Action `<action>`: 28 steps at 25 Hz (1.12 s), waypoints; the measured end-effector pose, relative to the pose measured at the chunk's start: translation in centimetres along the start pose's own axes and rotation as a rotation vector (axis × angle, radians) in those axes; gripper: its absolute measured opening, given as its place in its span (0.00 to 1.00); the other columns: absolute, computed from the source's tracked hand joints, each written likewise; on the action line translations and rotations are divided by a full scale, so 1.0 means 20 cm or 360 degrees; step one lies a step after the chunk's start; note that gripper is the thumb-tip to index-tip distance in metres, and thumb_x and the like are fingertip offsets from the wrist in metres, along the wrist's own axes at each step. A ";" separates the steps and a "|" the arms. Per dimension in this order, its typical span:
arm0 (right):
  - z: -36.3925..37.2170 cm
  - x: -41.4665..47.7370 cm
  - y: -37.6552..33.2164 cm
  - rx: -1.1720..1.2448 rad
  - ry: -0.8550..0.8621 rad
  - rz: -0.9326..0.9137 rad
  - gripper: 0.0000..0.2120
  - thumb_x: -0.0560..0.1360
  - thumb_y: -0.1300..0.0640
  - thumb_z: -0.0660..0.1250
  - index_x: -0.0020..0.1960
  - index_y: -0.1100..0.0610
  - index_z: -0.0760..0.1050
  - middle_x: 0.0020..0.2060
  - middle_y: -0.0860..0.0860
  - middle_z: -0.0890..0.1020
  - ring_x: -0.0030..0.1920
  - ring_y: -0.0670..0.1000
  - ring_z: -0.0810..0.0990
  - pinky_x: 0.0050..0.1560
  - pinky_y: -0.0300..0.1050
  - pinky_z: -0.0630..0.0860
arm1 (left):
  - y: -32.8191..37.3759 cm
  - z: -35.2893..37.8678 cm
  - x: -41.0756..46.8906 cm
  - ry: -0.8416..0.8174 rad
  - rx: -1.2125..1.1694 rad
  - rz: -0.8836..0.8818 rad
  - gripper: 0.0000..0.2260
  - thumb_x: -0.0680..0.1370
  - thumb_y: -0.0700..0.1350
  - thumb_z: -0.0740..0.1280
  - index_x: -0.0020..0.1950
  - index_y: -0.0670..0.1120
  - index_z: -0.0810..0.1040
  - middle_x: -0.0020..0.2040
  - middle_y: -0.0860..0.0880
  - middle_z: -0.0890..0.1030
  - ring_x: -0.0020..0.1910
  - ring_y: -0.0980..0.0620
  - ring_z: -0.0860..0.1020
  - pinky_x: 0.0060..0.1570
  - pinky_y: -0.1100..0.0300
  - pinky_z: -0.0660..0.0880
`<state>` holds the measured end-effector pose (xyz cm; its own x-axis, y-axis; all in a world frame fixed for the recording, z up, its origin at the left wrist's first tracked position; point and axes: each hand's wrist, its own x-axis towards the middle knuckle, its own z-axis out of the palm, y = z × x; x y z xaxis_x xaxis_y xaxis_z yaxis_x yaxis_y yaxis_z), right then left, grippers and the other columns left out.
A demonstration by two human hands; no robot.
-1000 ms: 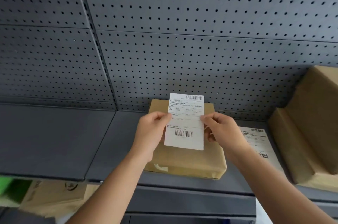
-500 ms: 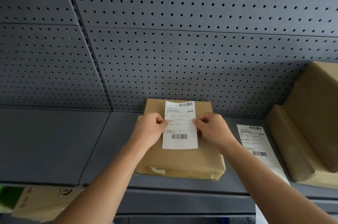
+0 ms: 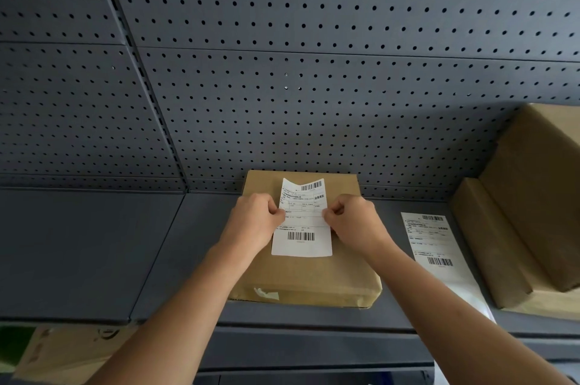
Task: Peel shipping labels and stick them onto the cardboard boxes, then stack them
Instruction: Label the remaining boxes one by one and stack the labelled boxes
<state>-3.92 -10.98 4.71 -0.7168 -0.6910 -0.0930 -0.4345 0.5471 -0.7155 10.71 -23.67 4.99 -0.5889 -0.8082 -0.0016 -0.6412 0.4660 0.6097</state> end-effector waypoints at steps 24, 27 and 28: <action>0.09 0.03 -0.03 -0.0588 0.0269 -0.0742 0.16 0.80 0.58 0.60 0.65 0.59 0.76 0.61 0.54 0.80 0.60 0.57 0.78 0.54 0.52 0.77 | -0.01 0.03 0.03 0.0068 0.0412 0.0650 0.21 0.85 0.46 0.57 0.78 0.45 0.67 0.78 0.49 0.69 0.76 0.49 0.68 0.74 0.58 0.61; 0.18 0.06 -0.05 -0.0669 -0.0063 -0.0844 0.26 0.81 0.49 0.48 0.75 0.59 0.67 0.73 0.54 0.72 0.75 0.54 0.67 0.74 0.56 0.64 | -0.01 0.07 0.07 -0.0163 0.0619 0.0717 0.24 0.87 0.48 0.51 0.82 0.44 0.55 0.83 0.46 0.57 0.82 0.51 0.54 0.78 0.60 0.45; 0.20 0.07 -0.05 -0.0733 -0.0123 -0.0834 0.28 0.82 0.48 0.46 0.78 0.58 0.63 0.76 0.54 0.68 0.77 0.53 0.62 0.78 0.55 0.57 | -0.02 0.09 0.08 -0.0221 0.0662 0.0696 0.24 0.87 0.48 0.49 0.83 0.44 0.53 0.83 0.47 0.54 0.82 0.52 0.52 0.80 0.58 0.45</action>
<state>-2.35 -14.34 2.46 -0.3164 -0.9406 0.1227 -0.9112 0.2655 -0.3150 9.25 -24.48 3.36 -0.8811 -0.4694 0.0582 -0.4477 0.8673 0.2175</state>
